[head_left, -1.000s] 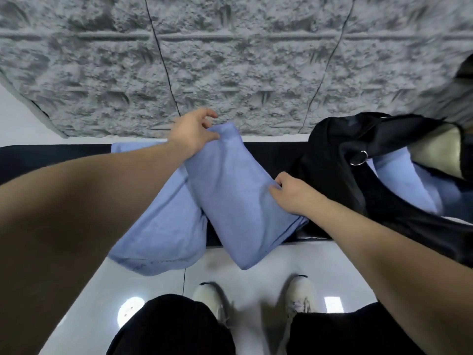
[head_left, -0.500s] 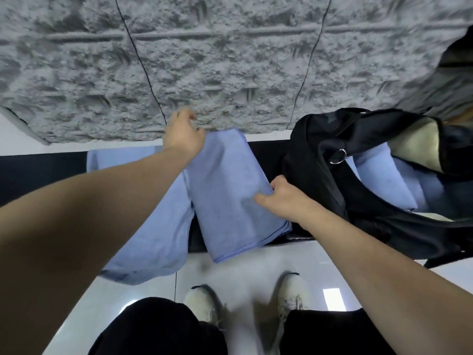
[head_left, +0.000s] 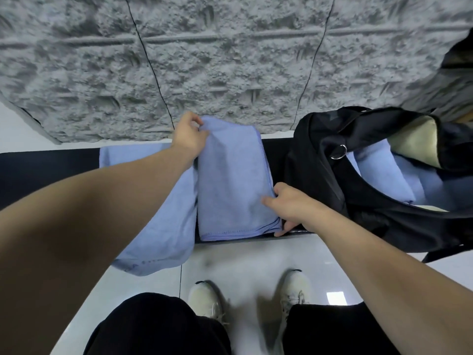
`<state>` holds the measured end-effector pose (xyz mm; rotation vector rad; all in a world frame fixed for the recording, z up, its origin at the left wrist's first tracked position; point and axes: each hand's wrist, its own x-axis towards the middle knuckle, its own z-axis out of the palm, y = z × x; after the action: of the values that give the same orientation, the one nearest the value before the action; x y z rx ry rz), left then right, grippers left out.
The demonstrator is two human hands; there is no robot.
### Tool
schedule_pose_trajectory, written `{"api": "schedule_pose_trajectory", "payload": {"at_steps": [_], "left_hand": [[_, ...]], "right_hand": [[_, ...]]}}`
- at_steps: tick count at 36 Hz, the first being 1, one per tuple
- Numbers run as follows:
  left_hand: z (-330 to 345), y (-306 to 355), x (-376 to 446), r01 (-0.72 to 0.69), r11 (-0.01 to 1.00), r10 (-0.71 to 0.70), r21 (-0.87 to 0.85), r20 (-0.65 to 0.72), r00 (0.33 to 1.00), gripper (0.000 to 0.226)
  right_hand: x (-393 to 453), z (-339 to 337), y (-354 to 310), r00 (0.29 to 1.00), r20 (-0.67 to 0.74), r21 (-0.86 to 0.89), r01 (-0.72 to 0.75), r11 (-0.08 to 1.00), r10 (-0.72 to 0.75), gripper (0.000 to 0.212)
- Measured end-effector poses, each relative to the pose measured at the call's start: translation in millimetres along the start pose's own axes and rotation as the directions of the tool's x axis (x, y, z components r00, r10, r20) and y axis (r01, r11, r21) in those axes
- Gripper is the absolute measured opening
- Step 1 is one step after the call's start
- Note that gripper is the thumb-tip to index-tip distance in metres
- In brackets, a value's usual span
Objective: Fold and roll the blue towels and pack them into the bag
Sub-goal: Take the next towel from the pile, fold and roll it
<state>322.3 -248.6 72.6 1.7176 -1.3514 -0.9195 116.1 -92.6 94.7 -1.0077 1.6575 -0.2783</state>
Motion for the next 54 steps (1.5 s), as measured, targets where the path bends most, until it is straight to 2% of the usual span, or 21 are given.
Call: {"api": "schedule_pose_trajectory", "payload": {"at_steps": [3, 7, 10, 12, 17, 20, 25, 28, 31, 33, 35, 37, 38, 40, 44, 46, 49, 54], "left_hand": [[12, 2, 10, -0.029, 0.999, 0.028, -0.032, -0.026, 0.999, 0.034], [28, -3, 14, 0.009, 0.999, -0.009, -0.031, -0.007, 1.0, 0.035], [30, -7, 6, 0.014, 1.0, -0.014, -0.022, 0.009, 1.0, 0.026], [28, -7, -4, -0.031, 0.999, 0.03, 0.028, 0.031, 0.999, 0.018], [17, -13, -43, -0.232, 0.937, 0.234, 0.26, 0.024, 0.972, 0.021], [10, -16, -77, -0.329, 0.889, 0.311, 0.32, 0.108, 0.944, 0.015], [1, -23, -131, -0.402, 0.899, 0.316, 0.173, 0.378, 0.87, 0.024], [-9, -27, -155, -0.454, 0.859, 0.307, 0.235, 0.472, 0.826, 0.028], [-20, -32, -171, -0.603, 0.716, 0.344, 0.351, 0.575, 0.742, 0.046], [-25, -34, -177, -0.7, 0.573, 0.338, 0.427, 0.654, 0.676, 0.053], [-26, -35, -181, -0.744, 0.453, 0.301, 0.491, 0.701, 0.647, 0.056], [-27, -36, -181, -0.755, 0.411, 0.278, 0.511, 0.718, 0.638, 0.057], [-27, -36, -180, -0.754, 0.412, 0.266, 0.512, 0.723, 0.637, 0.056], [-28, -35, -179, -0.757, 0.414, 0.255, 0.506, 0.733, 0.63, 0.052], [-25, -28, -185, -0.781, 0.368, 0.257, 0.505, 0.752, 0.607, 0.04], [-23, -26, -189, -0.769, 0.383, 0.245, 0.512, 0.746, 0.619, 0.033], [-23, -24, -194, -0.75, 0.419, 0.245, 0.512, 0.731, 0.637, 0.025], [-27, -25, -196, -0.7, 0.518, 0.25, 0.491, 0.696, 0.673, 0.028]], "right_hand": [[0, 0, -2, 1.0, 0.009, 0.005, -0.023, 1.0, 0.023, 0.013], [0, -6, -3, 0.999, -0.015, 0.001, -0.051, 0.999, 0.051, 0.031], [0, -7, -1, 0.999, -0.026, 0.003, -0.038, 0.999, 0.038, 0.034], [-1, -6, -1, 0.999, -0.035, 0.035, -0.033, 0.999, 0.034, 0.037], [-6, -2, 3, 0.998, -0.058, 0.041, -0.004, 0.999, 0.007, 0.046], [-12, 0, 7, 0.998, -0.066, 0.019, 0.007, 1.0, -0.005, 0.046], [-21, -2, 17, 0.985, -0.133, -0.179, 0.083, 0.98, -0.108, 0.035], [-30, -1, 24, 0.964, -0.149, -0.447, 0.133, 0.885, -0.22, 0.033], [-36, 0, 28, 0.914, -0.127, -0.625, 0.227, 0.747, -0.385, 0.031], [-38, 3, 29, 0.85, -0.031, -0.698, 0.358, 0.62, -0.525, 0.034], [-38, 5, 33, 0.78, 0.126, -0.776, 0.462, 0.429, -0.613, 0.043], [-36, 8, 39, 0.759, 0.225, -0.827, 0.48, 0.292, -0.612, 0.055], [-34, 7, 43, 0.765, 0.237, -0.833, 0.477, 0.279, -0.599, 0.059], [-28, 6, 48, 0.778, 0.23, -0.822, 0.477, 0.311, -0.585, 0.057], [-23, 3, 47, 0.793, 0.186, -0.819, 0.451, 0.355, -0.58, 0.025], [-24, 3, 48, 0.799, 0.194, -0.819, 0.451, 0.355, -0.569, 0.016], [-29, 5, 50, 0.799, 0.196, -0.814, 0.456, 0.361, -0.568, 0.012], [-32, 0, 56, 0.802, 0.177, -0.758, 0.481, 0.441, -0.571, 0.015]]}}
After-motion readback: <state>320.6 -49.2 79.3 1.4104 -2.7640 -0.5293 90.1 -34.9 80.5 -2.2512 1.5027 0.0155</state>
